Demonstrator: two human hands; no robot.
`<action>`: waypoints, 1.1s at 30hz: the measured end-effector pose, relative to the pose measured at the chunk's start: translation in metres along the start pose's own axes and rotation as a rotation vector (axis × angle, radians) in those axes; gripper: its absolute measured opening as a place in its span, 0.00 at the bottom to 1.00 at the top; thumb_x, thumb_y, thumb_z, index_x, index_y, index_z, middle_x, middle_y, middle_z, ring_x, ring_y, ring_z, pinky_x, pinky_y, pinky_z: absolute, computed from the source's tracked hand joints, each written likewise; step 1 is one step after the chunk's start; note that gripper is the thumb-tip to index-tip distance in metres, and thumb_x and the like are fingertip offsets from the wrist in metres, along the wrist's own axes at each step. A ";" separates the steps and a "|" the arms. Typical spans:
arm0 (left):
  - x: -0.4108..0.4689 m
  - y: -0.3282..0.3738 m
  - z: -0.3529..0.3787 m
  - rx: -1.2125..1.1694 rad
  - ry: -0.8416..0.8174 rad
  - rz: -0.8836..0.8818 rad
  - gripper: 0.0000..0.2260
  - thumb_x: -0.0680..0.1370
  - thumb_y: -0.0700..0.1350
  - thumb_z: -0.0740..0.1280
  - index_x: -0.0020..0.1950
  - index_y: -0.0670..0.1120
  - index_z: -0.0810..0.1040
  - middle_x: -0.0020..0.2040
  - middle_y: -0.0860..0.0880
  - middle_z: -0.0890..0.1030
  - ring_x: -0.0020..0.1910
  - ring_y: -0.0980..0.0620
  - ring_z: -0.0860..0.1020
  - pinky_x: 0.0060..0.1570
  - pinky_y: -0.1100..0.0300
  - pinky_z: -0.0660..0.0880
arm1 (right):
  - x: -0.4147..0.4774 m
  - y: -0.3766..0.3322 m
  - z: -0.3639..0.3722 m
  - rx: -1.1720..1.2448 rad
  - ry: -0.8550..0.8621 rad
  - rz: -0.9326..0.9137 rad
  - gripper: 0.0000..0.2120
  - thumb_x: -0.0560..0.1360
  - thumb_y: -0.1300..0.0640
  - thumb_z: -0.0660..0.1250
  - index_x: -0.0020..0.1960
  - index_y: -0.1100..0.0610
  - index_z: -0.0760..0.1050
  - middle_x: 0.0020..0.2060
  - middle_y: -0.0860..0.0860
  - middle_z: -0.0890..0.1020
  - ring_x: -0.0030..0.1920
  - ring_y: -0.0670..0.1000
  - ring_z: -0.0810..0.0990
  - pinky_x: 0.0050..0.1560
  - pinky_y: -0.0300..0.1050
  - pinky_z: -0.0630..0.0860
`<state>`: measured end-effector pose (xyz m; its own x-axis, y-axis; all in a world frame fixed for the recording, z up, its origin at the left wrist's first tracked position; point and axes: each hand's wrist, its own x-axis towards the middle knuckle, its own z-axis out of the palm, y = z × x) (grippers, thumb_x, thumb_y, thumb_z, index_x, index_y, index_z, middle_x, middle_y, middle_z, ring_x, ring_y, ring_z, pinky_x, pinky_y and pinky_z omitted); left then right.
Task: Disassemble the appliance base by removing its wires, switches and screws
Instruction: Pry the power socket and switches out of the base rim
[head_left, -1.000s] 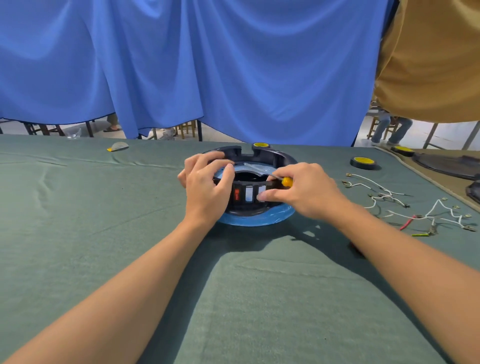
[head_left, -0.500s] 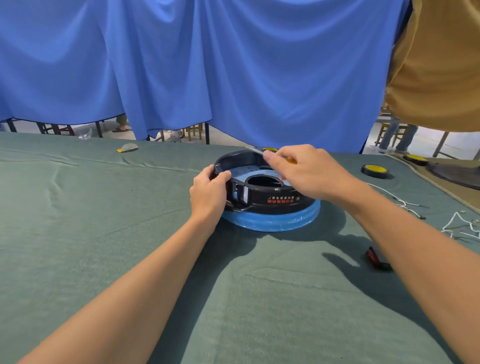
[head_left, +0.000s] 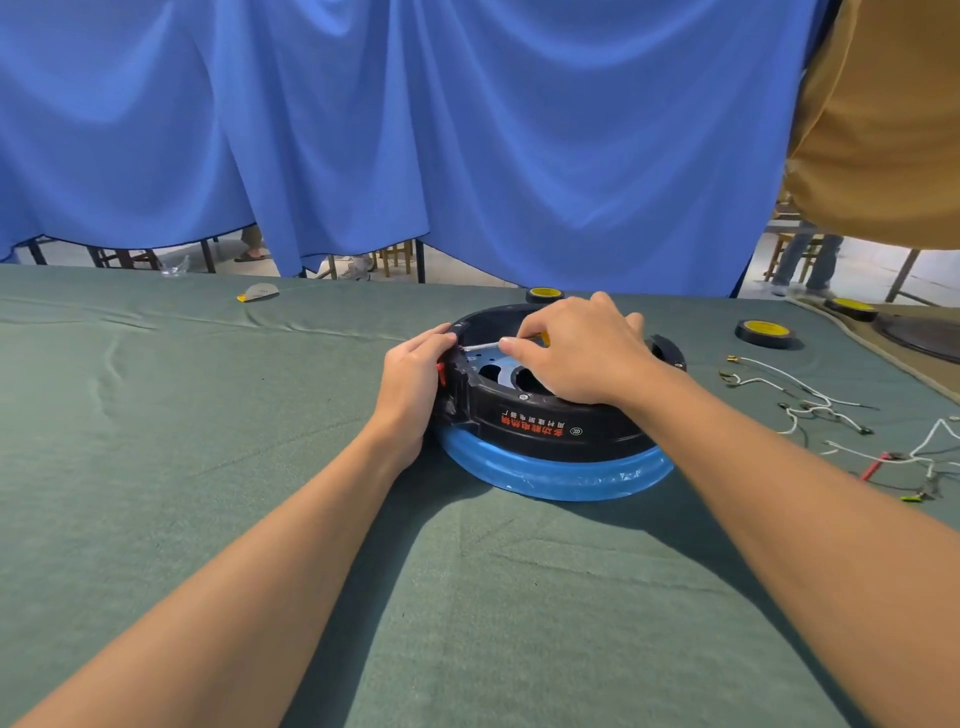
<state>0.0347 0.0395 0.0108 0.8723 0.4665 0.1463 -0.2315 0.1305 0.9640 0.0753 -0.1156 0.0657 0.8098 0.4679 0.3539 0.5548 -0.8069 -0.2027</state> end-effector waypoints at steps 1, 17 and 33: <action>0.001 -0.001 0.000 -0.004 -0.001 -0.003 0.11 0.79 0.43 0.63 0.54 0.44 0.83 0.46 0.45 0.85 0.45 0.47 0.83 0.44 0.57 0.78 | 0.000 0.001 0.002 -0.010 0.036 0.002 0.15 0.78 0.36 0.57 0.47 0.41 0.79 0.48 0.48 0.77 0.58 0.55 0.65 0.53 0.57 0.62; 0.002 0.001 -0.006 -0.122 -0.031 -0.083 0.13 0.78 0.41 0.64 0.61 0.44 0.80 0.47 0.44 0.85 0.43 0.46 0.84 0.42 0.57 0.78 | -0.002 -0.002 0.005 -0.067 0.144 -0.069 0.16 0.78 0.36 0.58 0.48 0.41 0.82 0.36 0.44 0.68 0.51 0.50 0.58 0.49 0.54 0.57; 0.002 0.000 -0.004 -0.133 -0.023 -0.064 0.10 0.77 0.41 0.64 0.55 0.47 0.82 0.41 0.46 0.85 0.38 0.48 0.84 0.38 0.59 0.78 | -0.010 -0.004 0.004 -0.084 0.221 -0.005 0.16 0.78 0.38 0.59 0.45 0.43 0.82 0.34 0.44 0.69 0.50 0.50 0.60 0.54 0.57 0.60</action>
<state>0.0348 0.0439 0.0097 0.8966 0.4332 0.0920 -0.2287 0.2749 0.9339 0.0655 -0.1152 0.0592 0.7410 0.3889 0.5475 0.5330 -0.8365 -0.1273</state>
